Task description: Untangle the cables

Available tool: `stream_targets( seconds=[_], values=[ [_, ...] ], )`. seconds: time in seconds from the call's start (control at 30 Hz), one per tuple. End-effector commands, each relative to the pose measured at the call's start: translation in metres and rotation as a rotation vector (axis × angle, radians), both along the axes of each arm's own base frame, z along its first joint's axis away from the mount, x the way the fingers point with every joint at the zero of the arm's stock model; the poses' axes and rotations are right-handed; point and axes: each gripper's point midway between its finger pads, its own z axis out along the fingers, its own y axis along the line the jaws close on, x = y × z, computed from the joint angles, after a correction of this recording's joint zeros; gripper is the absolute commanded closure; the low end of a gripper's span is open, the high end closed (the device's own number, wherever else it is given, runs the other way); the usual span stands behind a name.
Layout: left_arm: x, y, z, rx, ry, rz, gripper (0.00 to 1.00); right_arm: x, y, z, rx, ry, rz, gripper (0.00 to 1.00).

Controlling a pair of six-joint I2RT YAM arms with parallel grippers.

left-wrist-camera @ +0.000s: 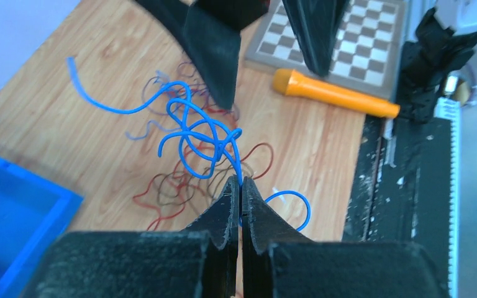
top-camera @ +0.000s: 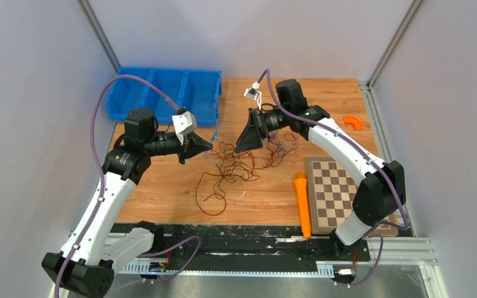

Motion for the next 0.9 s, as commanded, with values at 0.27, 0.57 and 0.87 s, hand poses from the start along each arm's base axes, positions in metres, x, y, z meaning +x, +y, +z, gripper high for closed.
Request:
stream_targets(
  seconds=[0.27, 0.57, 0.87],
  values=[
    [-0.019, -0.044, 0.011, -0.067, 0.034, -0.159, 1.0, -0.02, 0.045, 0.044, 0.126, -0.059, 0.071, 0.13],
    [-0.027, -0.039, -0.003, -0.008, 0.043, -0.166, 1.0, -0.003, 0.042, 0.046, 0.136, -0.087, 0.019, 1.0],
    [-0.028, -0.019, -0.042, 0.113, 0.007, -0.103, 1.0, 0.021, 0.012, 0.055, 0.149, -0.16, -0.102, 1.0]
  ],
)
